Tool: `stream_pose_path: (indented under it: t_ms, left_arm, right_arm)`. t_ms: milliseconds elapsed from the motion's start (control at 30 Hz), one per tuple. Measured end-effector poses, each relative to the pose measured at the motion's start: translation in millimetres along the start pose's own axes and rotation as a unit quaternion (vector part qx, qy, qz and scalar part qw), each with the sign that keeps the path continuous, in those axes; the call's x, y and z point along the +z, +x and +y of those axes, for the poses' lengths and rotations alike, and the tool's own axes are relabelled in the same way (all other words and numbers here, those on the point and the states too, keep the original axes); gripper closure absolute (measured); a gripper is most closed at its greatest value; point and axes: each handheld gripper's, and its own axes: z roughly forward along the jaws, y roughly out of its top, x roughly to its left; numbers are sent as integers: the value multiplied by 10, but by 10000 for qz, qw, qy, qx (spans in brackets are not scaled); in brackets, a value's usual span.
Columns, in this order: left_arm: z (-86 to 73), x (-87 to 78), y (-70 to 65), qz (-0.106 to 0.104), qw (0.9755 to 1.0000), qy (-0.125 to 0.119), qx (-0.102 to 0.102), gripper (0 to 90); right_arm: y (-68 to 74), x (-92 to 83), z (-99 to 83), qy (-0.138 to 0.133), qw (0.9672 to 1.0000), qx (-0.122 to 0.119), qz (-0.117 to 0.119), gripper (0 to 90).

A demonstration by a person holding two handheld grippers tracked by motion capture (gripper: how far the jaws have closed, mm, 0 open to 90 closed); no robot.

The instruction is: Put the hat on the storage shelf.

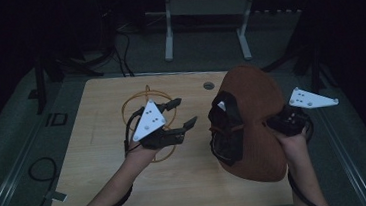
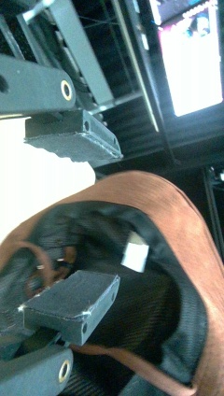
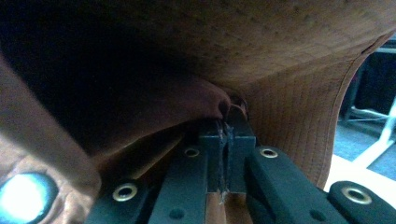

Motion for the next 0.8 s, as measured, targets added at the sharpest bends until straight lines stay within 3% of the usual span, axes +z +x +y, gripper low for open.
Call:
stream_pose_path:
  t_ms: [200,467,533,667,733,800]
  left_arm:
    - [-92,-282,78,183,9998,103,-49,343]
    - [-327,-701,125,476,9983,348,-22,343]
    - [-406,-803,134,620,9972,415,-5,336]
    - [-582,-1023,159,853,9945,591,-165,285]
    - [-687,-1127,156,1081,9912,749,-159,188]
    - [-789,-1196,166,1086,9898,872,-314,145]
  right_arm:
    - [-104,63,114,-37,9999,3,-131,877]
    - [-227,292,266,-107,9996,55,-245,877]
    - [-258,367,296,-122,9996,77,-261,876]
    - [-299,516,348,-78,9996,81,-260,876]
    - [-313,596,392,-53,9996,95,-255,876]
    - [-317,639,428,-44,9996,62,-284,876]
